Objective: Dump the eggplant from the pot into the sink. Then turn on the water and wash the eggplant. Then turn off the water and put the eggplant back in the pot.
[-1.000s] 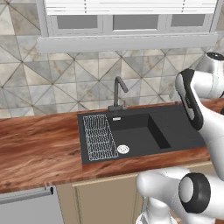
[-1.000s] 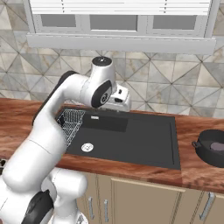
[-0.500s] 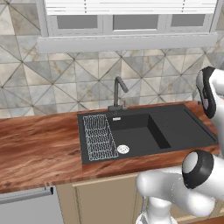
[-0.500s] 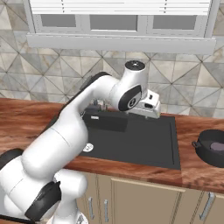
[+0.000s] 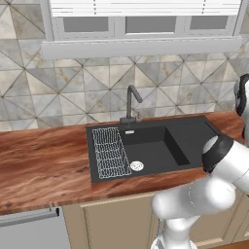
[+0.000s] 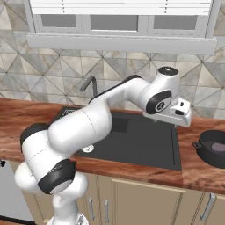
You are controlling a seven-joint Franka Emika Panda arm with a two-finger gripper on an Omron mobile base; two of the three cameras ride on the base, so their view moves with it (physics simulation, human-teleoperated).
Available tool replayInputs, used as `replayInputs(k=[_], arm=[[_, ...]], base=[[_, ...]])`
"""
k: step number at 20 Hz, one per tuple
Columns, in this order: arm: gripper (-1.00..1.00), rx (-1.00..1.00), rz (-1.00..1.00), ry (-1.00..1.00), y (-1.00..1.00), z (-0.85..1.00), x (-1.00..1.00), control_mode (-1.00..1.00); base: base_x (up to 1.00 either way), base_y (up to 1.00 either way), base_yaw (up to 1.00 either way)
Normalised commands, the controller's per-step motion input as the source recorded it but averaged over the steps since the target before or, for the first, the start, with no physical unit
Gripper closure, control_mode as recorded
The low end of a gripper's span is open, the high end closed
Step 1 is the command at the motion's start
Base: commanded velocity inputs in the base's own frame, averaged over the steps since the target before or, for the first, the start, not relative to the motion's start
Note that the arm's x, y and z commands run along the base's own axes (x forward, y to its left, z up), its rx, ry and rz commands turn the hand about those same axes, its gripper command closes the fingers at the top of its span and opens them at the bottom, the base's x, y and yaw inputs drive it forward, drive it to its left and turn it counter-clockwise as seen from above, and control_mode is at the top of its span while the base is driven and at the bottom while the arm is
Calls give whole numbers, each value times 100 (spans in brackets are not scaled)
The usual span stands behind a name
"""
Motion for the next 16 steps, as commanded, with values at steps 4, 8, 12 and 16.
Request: replayInputs(k=[4, 8, 12, 16], arm=[[-100, 0, -1, 11, -78, -42, 2, -100], [-100, 0, 0, 8, -52, -49, 2, -100], [-100, 0, 2, 2, -24, -55, 7, -100], [-100, 0, 7, 0, -3, -51, 17, -100]], base=[[0, 0, 0], [0, 0, 0], [0, 0, 0], [0, 0, 0]])
